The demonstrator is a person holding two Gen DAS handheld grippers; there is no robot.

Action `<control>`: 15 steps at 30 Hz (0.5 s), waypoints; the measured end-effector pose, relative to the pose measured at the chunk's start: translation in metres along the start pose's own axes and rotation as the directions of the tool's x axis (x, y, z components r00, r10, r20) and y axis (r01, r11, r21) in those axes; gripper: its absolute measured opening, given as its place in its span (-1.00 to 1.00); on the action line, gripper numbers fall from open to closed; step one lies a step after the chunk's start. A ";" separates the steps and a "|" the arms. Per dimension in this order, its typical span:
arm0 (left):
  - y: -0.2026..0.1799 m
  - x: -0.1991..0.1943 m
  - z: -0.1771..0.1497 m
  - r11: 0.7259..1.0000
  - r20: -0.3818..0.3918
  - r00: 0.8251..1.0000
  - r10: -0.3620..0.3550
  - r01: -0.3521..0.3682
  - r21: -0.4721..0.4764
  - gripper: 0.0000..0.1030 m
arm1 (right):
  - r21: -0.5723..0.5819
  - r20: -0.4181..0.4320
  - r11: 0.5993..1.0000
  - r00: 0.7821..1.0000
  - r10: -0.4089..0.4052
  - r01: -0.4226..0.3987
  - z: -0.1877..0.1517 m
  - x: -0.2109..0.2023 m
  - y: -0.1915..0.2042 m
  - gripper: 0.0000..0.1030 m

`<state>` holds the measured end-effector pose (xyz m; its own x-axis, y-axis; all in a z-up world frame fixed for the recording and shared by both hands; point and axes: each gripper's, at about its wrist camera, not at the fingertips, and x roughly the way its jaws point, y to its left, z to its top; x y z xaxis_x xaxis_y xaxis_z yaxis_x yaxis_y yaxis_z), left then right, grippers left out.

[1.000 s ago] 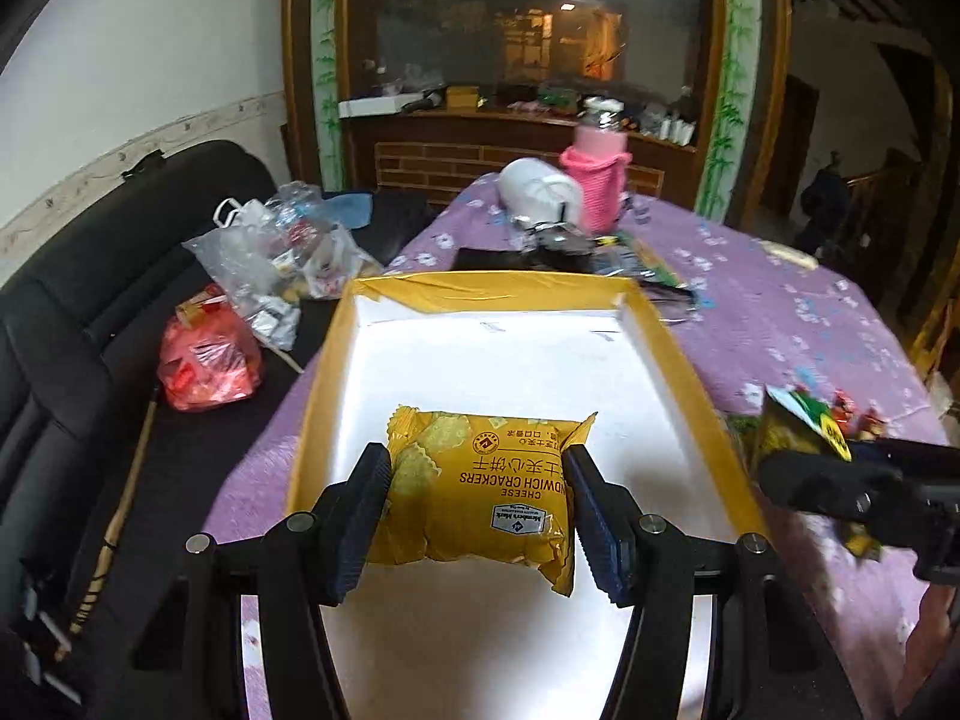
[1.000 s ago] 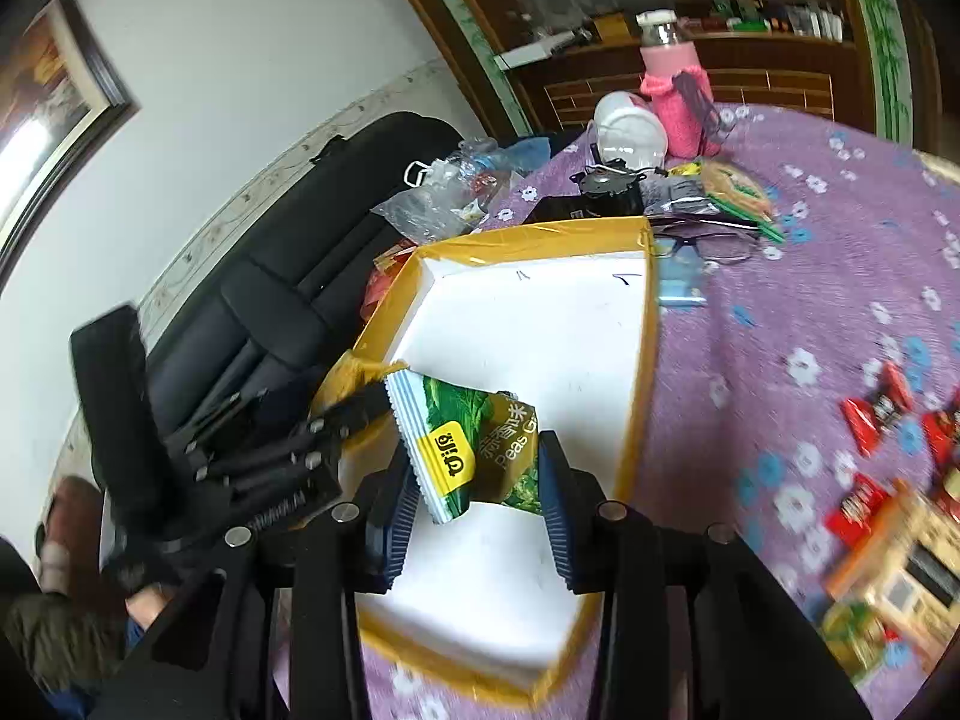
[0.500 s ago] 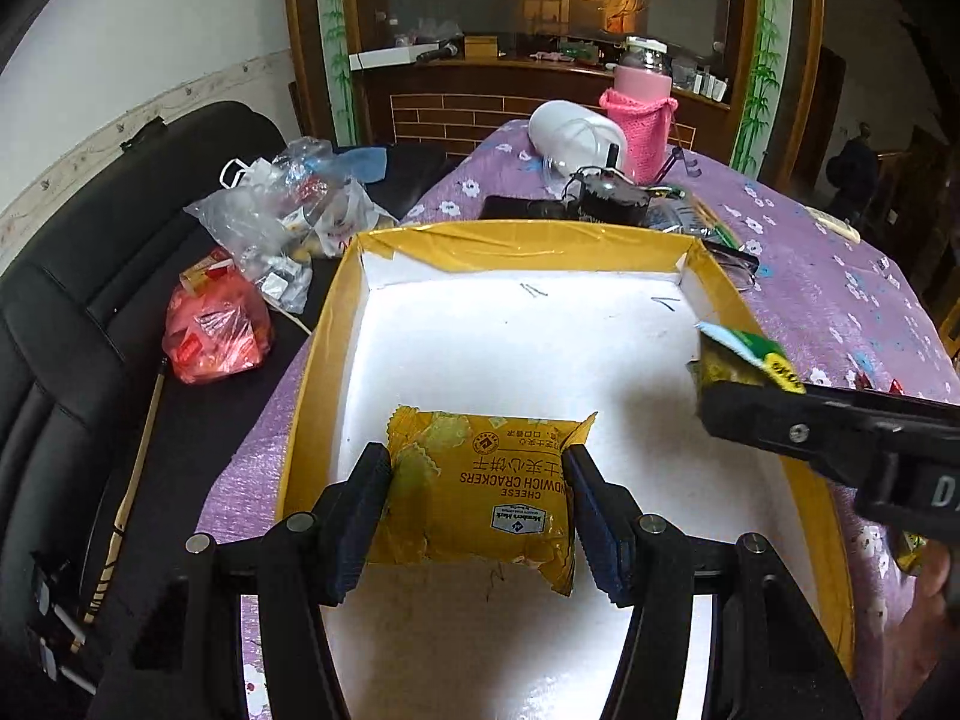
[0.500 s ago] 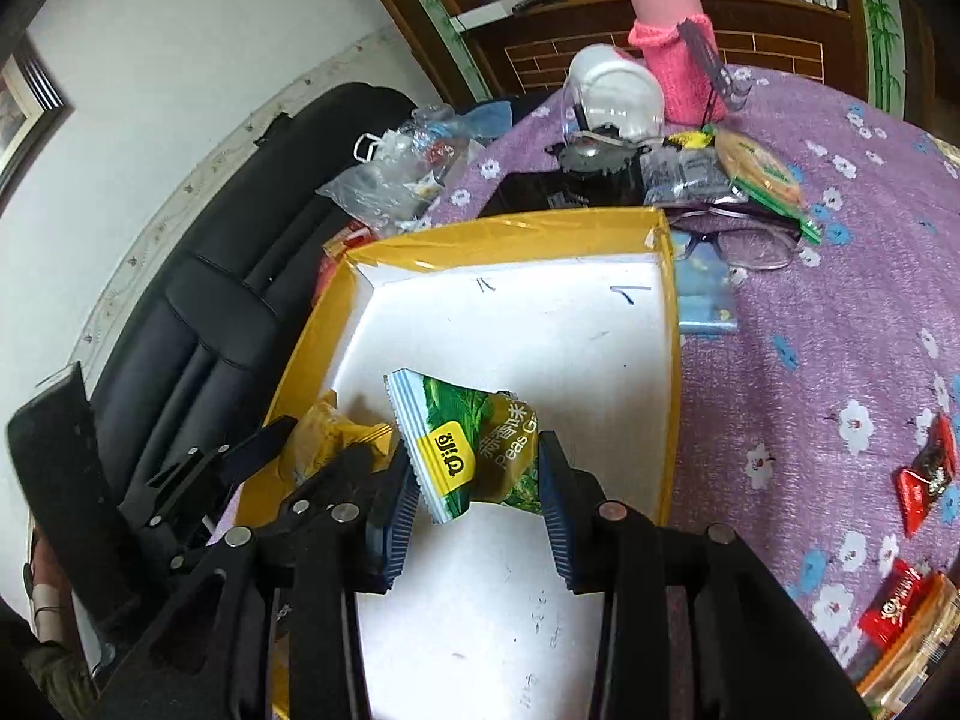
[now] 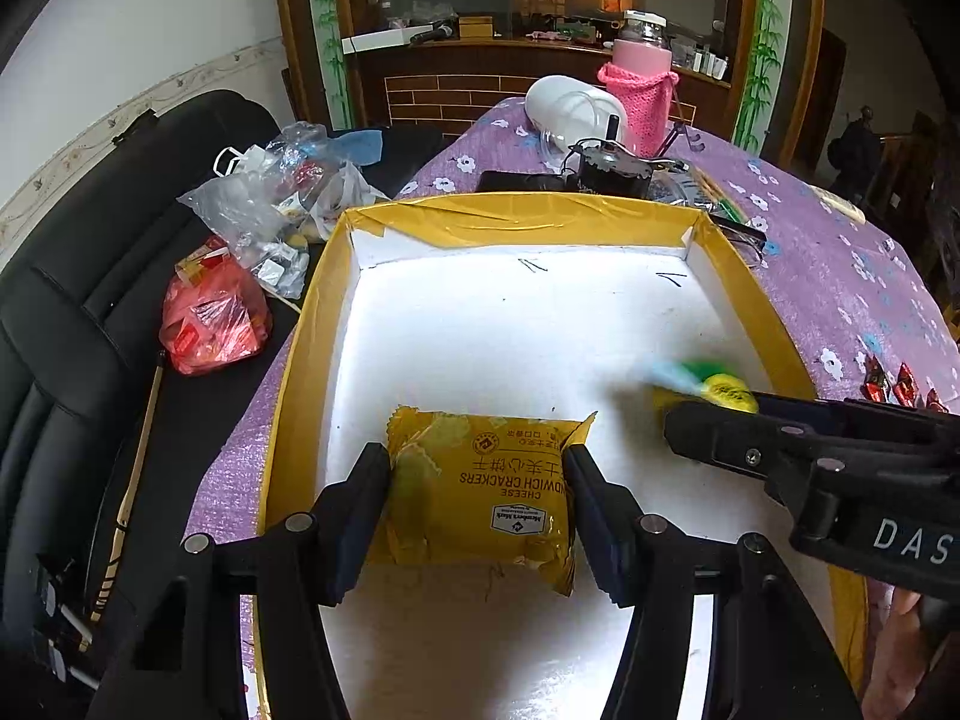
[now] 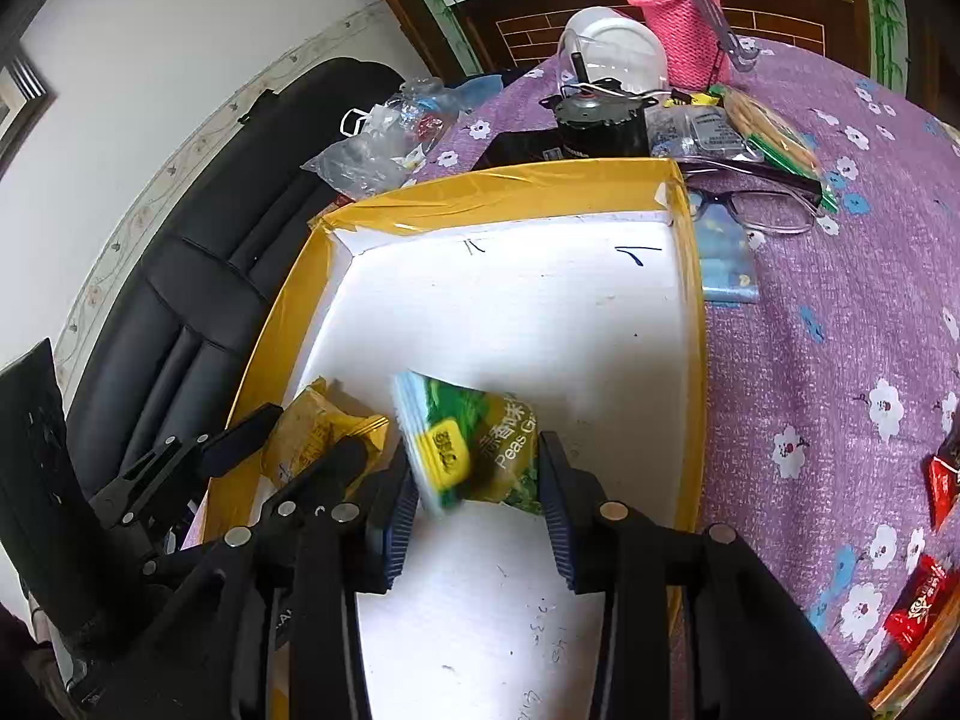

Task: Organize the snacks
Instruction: 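Lower the yellow pack into the tray and open the left gripper while the right gripper releases the green pack, then grasp the beige barcode cracker pack with the left gripper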

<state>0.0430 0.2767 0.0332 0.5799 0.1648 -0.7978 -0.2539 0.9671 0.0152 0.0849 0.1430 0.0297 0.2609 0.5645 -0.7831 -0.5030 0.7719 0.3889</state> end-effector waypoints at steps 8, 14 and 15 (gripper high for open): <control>0.000 0.000 0.000 1.000 -0.006 1.000 -0.006 0.006 0.007 0.27 | 0.002 0.001 1.000 1.000 0.016 -0.016 -0.002 -0.004 -0.002 -0.25; 0.003 -0.007 -0.001 1.000 0.020 1.000 -0.015 0.015 -0.015 0.40 | -0.011 0.031 0.999 0.998 0.051 -0.050 -0.007 -0.021 0.001 -0.24; 0.004 -0.009 -0.001 1.000 0.027 0.999 -0.018 0.019 -0.022 0.41 | -0.013 0.043 0.998 0.997 0.061 -0.060 -0.009 -0.028 0.001 -0.24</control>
<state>0.0358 0.2790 0.0402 0.6052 0.1524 -0.7814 -0.2603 0.9654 -0.0132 0.0701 0.1251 0.0472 0.2652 0.6227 -0.7362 -0.5282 0.7326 0.4294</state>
